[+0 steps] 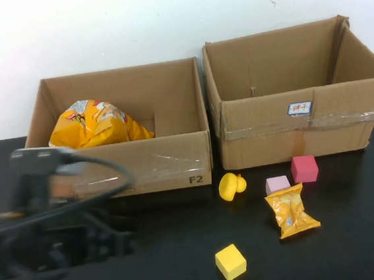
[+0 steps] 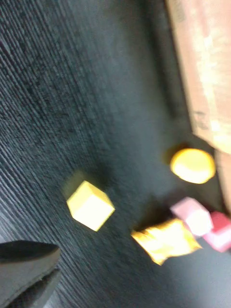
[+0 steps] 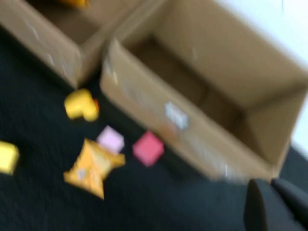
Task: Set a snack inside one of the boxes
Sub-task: Pick up the biscuit
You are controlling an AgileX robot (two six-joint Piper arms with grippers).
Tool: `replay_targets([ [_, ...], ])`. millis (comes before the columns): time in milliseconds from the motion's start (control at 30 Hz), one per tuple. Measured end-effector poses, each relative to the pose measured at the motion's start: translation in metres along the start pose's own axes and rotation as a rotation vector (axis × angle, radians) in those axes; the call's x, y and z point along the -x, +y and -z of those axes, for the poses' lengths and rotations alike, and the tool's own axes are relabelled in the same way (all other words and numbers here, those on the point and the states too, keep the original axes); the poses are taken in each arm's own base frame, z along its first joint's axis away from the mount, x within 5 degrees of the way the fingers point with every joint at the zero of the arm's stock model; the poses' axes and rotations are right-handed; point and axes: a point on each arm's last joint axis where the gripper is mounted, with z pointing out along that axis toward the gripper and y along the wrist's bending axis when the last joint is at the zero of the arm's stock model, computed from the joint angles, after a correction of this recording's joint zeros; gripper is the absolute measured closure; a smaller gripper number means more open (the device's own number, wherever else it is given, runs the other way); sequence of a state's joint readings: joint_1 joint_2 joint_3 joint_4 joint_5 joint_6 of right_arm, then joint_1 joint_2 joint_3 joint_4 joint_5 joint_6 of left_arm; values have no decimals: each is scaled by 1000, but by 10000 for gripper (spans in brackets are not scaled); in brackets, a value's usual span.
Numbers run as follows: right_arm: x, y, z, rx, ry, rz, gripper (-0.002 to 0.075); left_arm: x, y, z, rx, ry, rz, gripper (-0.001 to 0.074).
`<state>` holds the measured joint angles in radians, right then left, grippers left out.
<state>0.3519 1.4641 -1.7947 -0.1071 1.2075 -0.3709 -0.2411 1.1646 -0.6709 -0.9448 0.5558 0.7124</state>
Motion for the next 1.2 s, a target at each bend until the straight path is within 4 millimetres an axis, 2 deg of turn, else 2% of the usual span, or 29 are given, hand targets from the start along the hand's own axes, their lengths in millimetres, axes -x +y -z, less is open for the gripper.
replay_targets([
  [67,-17,2,-2,-27,24,-23,718,3,-8,-21,4,74,-38,737],
  [167,-50,11,-16,-66,69,-54,719,5,-29,-55,6,167,-104,737],
  [300,-94,26,-33,-127,79,-133,720,6,-58,-93,12,178,-132,737],
  [467,-138,41,-43,-182,56,-354,720,4,-87,-128,-14,167,-155,737],
  [567,-161,57,-62,-142,56,-515,720,3,-94,-140,-23,194,-173,737],
  [700,-179,78,-99,-46,7,-565,720,1,-93,-141,-12,225,-204,738],
  [800,-181,86,-128,-3,-33,-570,691,-2,-88,-138,32,277,-233,737],
  [867,-177,87,-145,13,-37,-569,615,-4,-82,-133,103,317,-274,737],
  [1033,-164,88,-190,37,40,-562,333,0,-66,-107,412,361,-329,737],
  [1100,-161,93,-209,53,82,-549,286,5,-62,-90,530,337,-355,737],
  [1200,-151,102,-234,77,118,-520,273,8,-63,-65,580,279,-355,737],
])
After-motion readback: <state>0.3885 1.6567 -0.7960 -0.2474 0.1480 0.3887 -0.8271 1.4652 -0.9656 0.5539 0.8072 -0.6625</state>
